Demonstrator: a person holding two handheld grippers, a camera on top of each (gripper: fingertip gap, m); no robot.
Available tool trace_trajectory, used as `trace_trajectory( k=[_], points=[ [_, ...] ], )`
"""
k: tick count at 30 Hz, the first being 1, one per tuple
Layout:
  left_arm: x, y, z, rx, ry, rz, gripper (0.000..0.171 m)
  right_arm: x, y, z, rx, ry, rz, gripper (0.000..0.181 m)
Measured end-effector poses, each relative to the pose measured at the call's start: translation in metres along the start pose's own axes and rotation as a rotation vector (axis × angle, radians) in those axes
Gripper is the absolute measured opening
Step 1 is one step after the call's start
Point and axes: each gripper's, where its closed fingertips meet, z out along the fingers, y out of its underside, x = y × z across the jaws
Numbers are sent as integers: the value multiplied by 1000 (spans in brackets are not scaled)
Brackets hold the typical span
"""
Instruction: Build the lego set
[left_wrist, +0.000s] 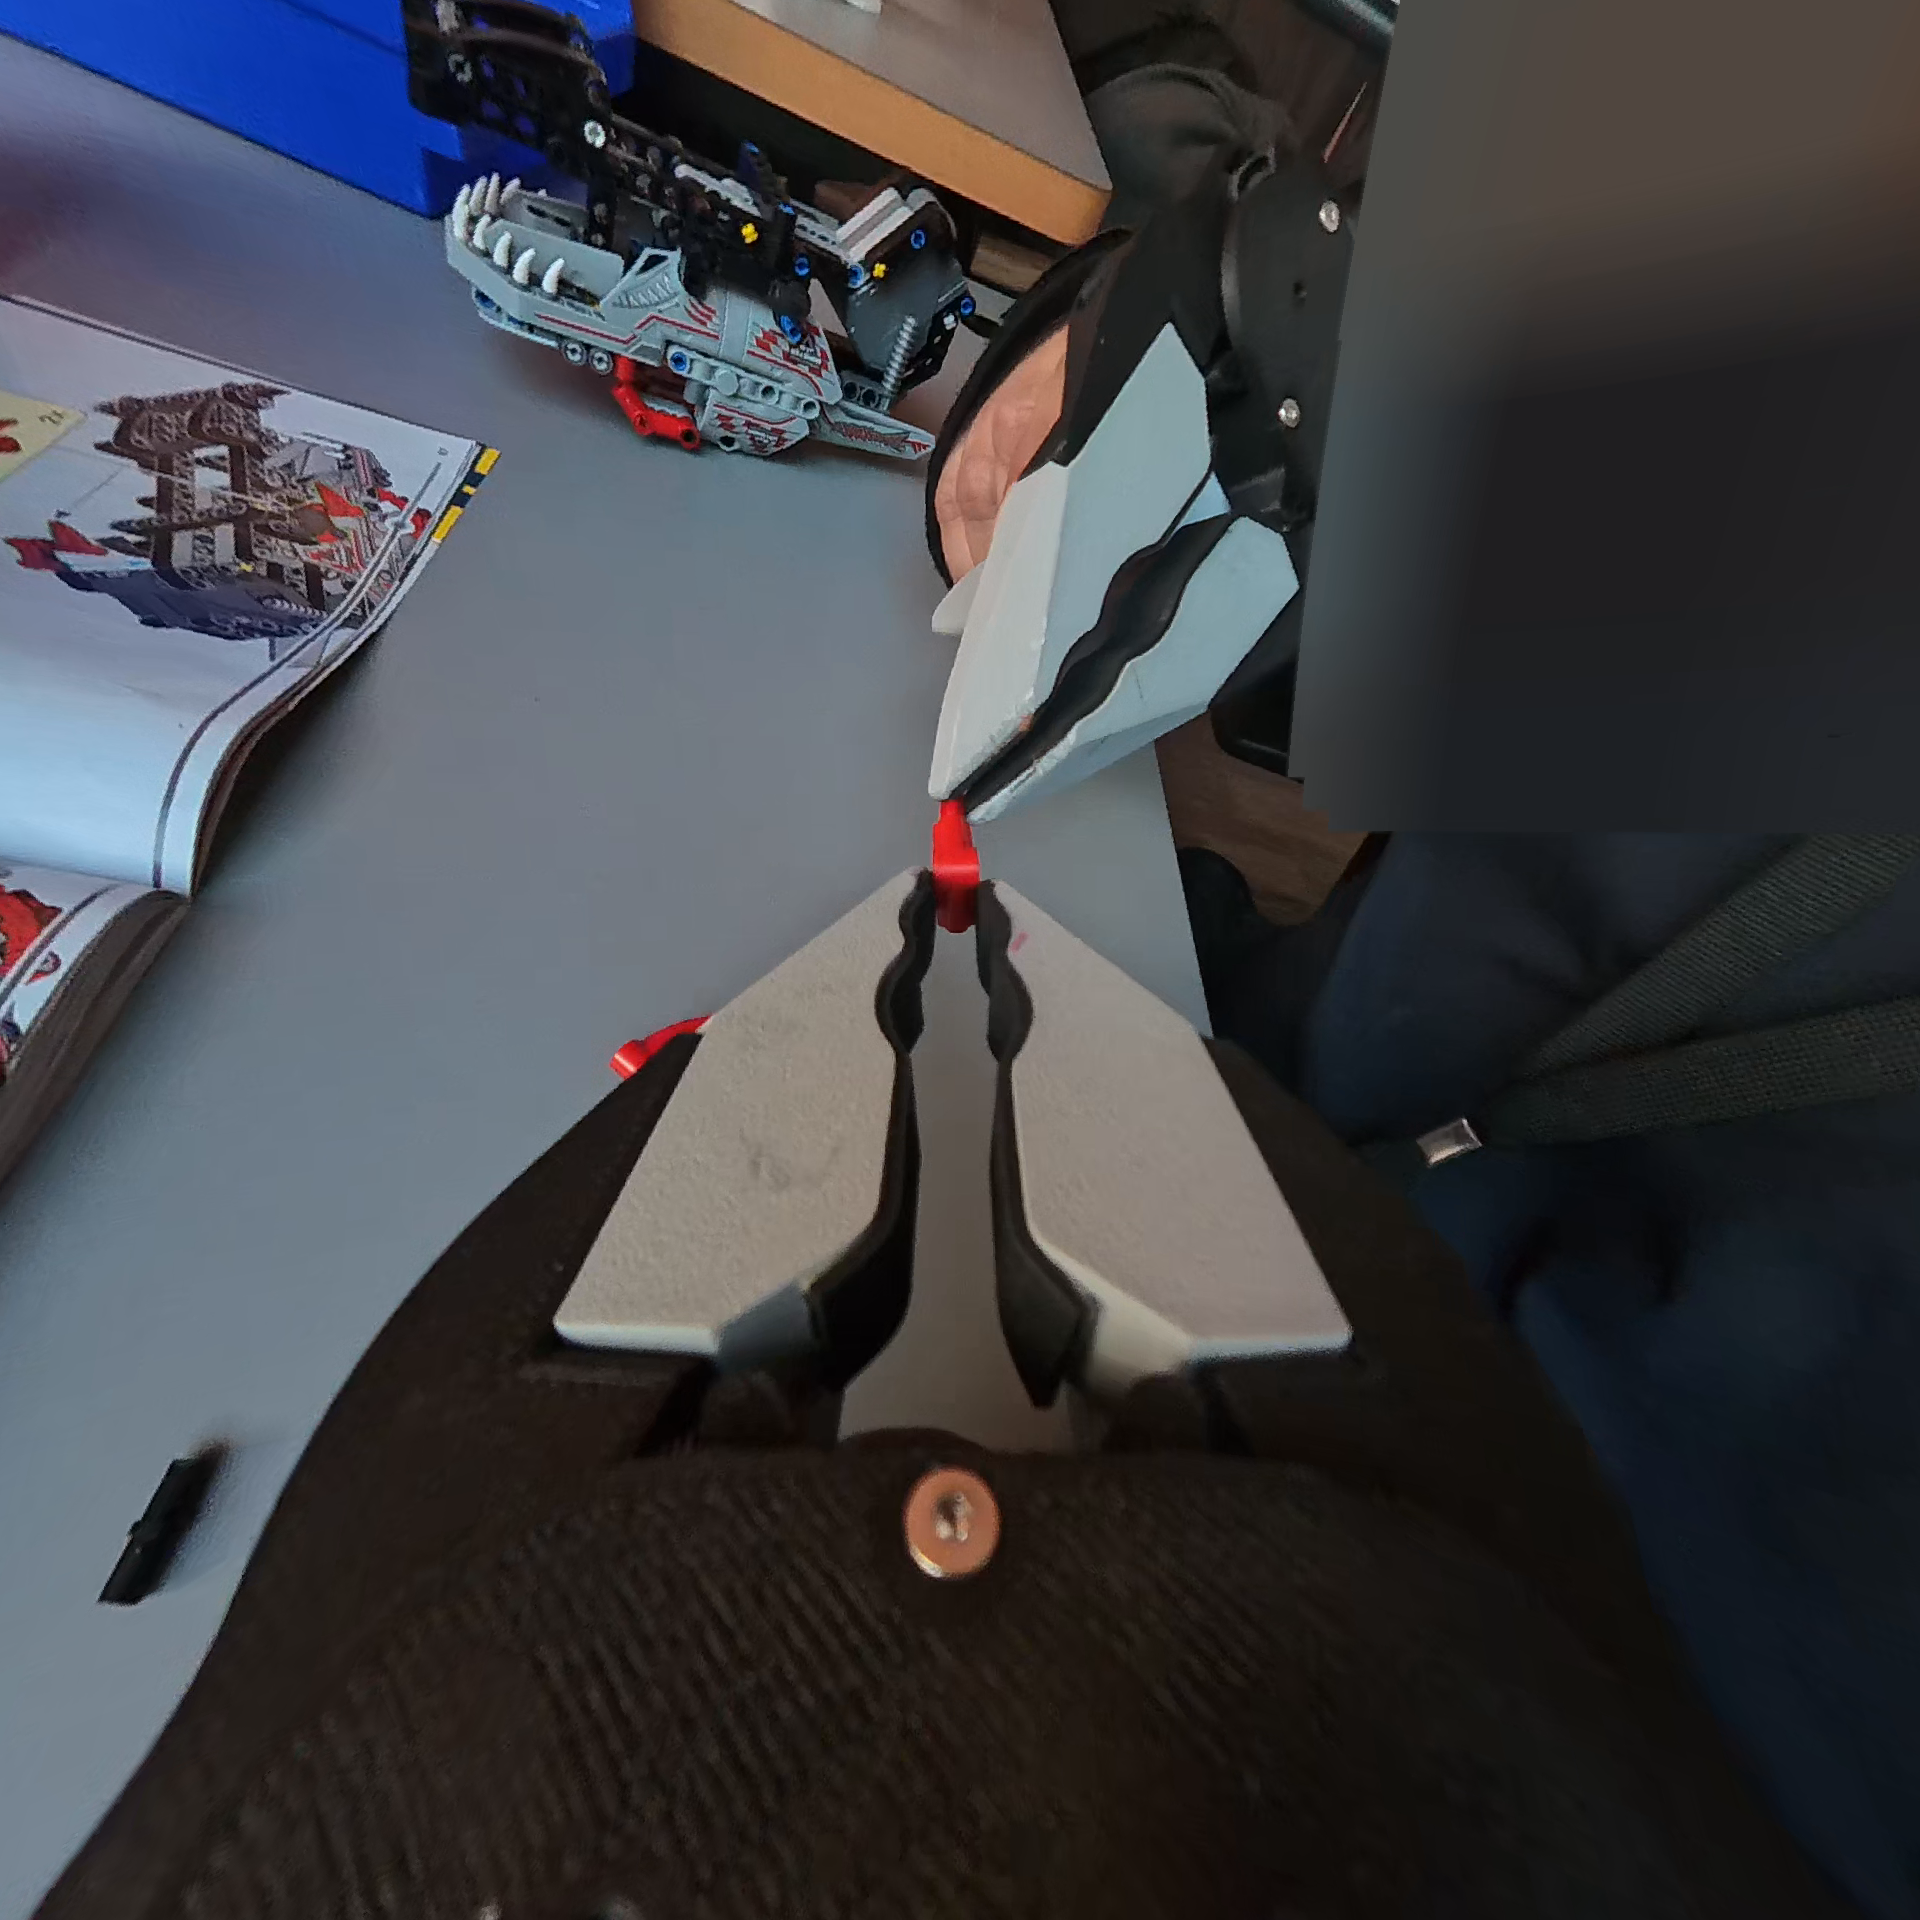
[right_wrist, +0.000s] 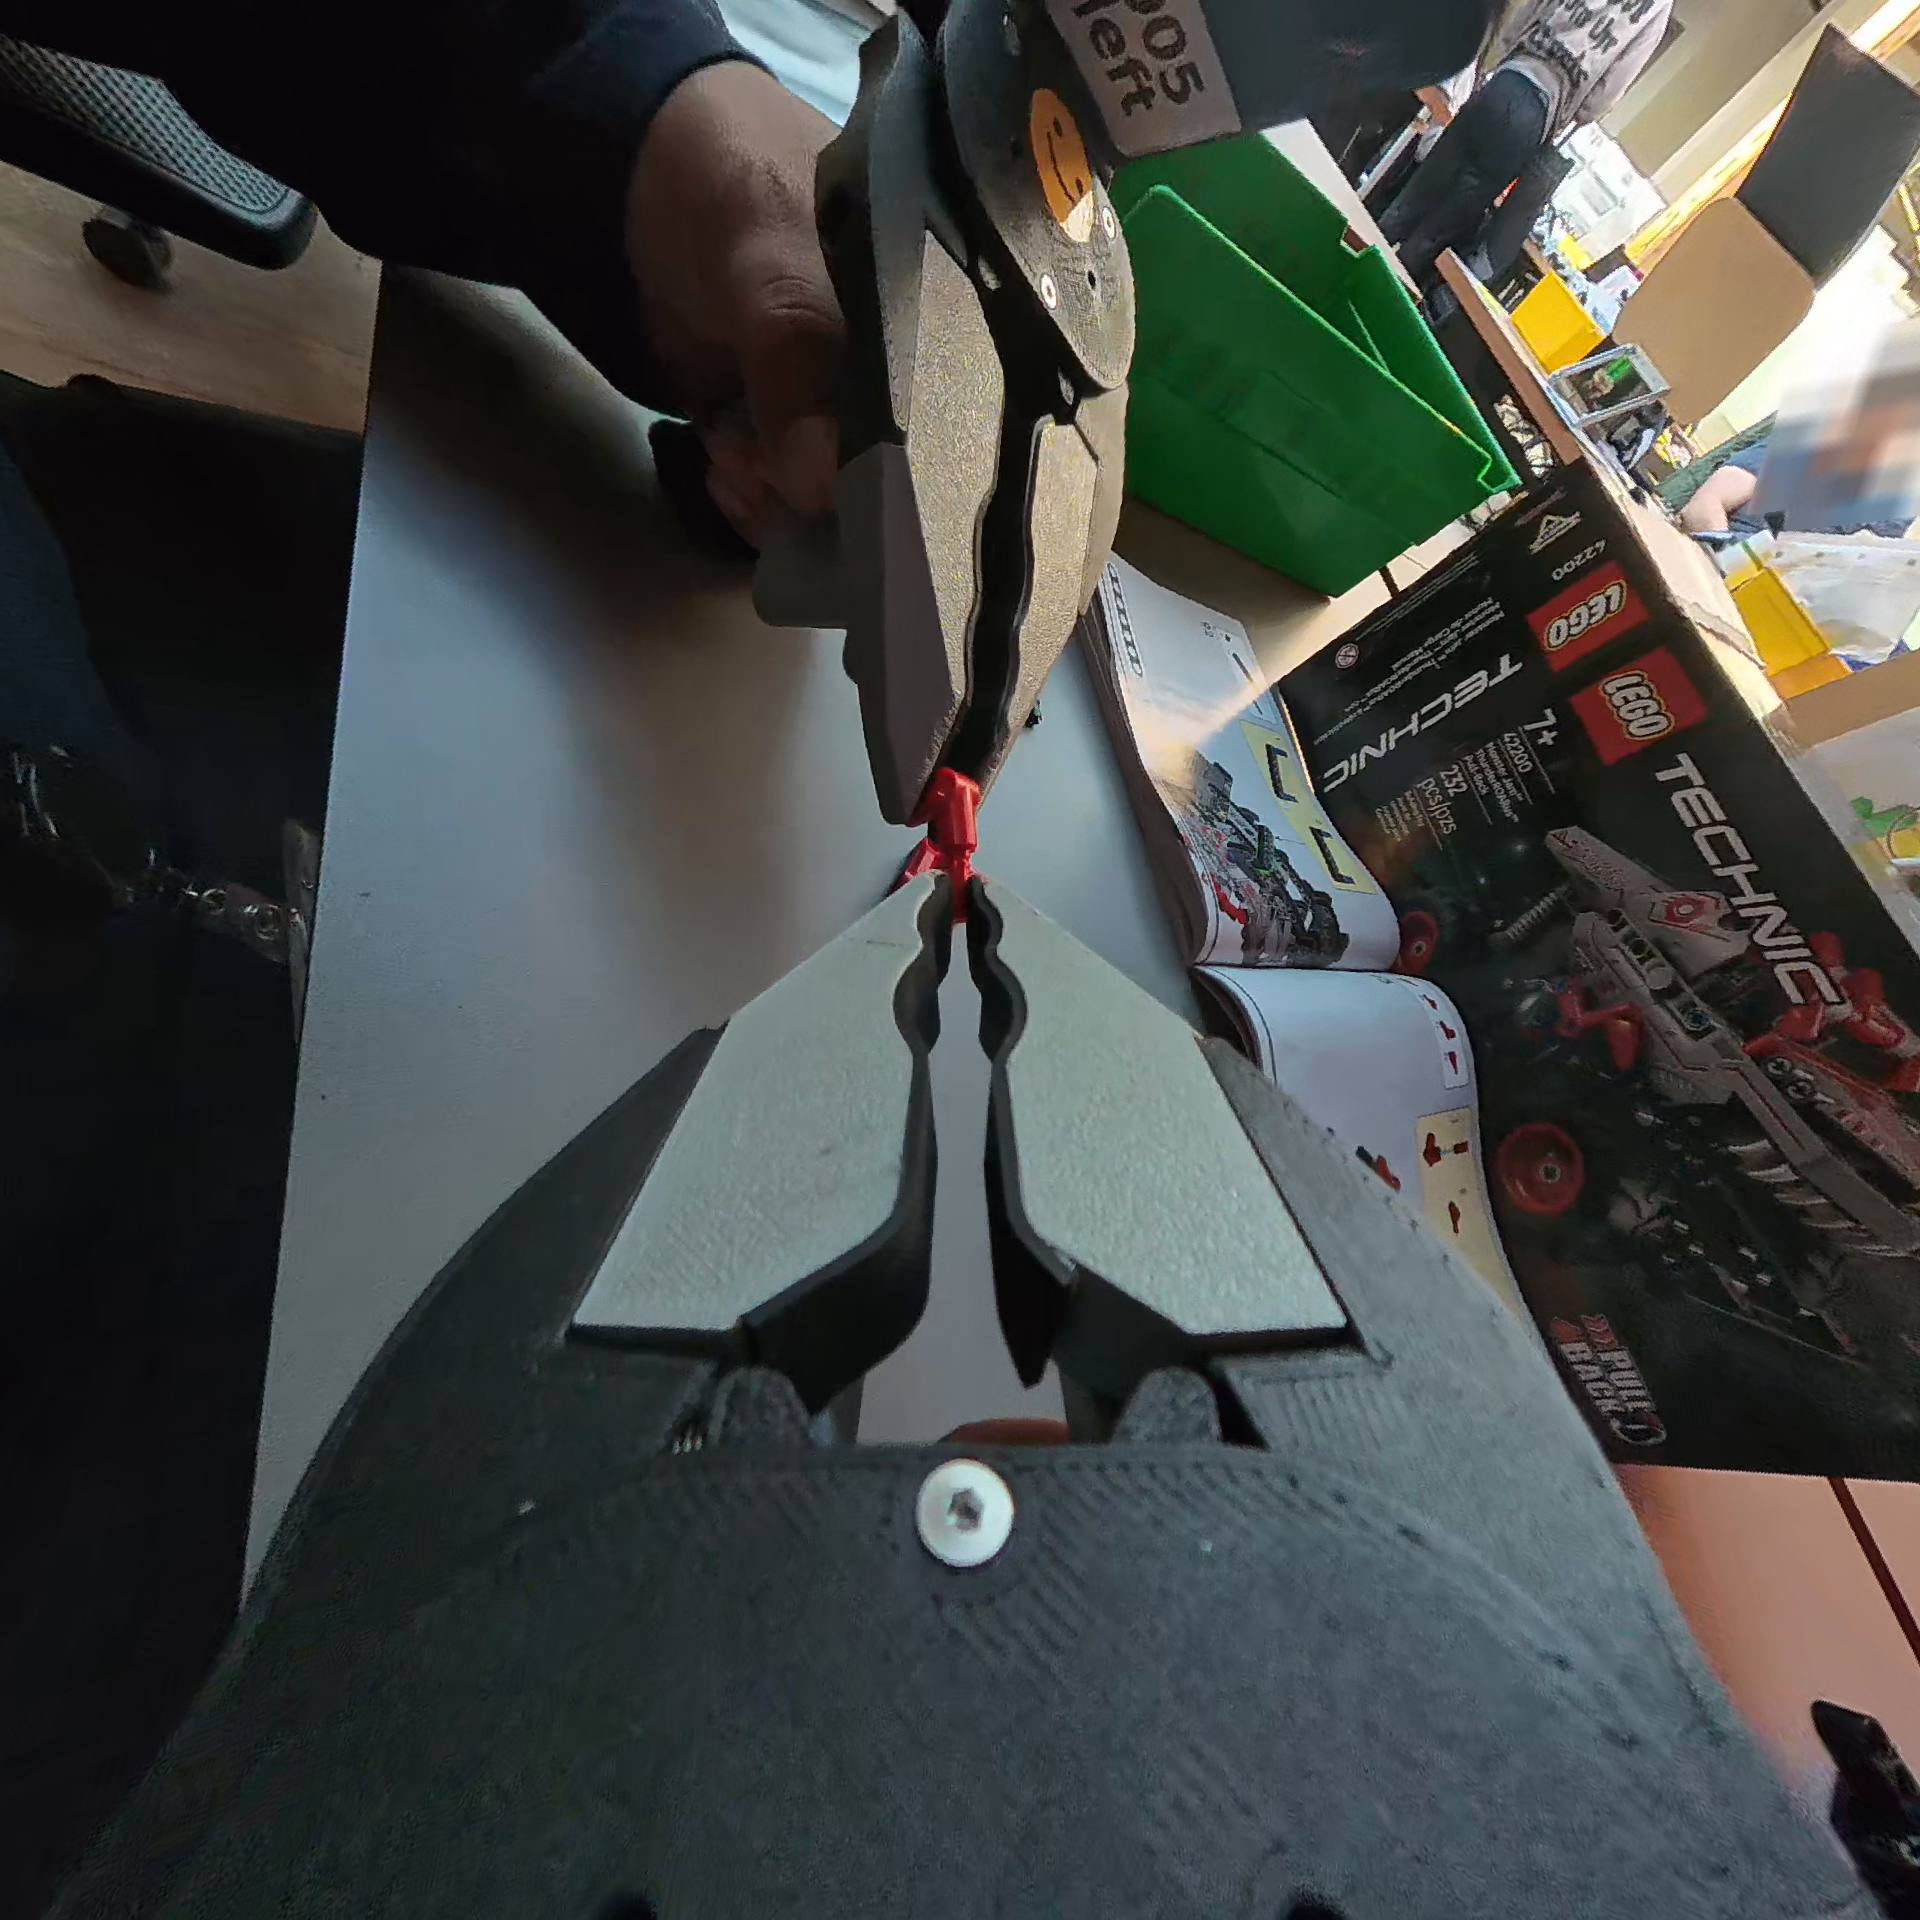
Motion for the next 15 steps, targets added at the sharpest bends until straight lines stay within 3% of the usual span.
trace_trajectory(
  k=[7, 15],
  points=[
    [-2, 10, 7, -60, 23, -112, 4, -8, 10, 2, -17, -30, 29, 0],
    [-6, 39, 18, -269, 54, -230, 4, -29, 33, 11, -108, -132, 6, 0]
  ],
)
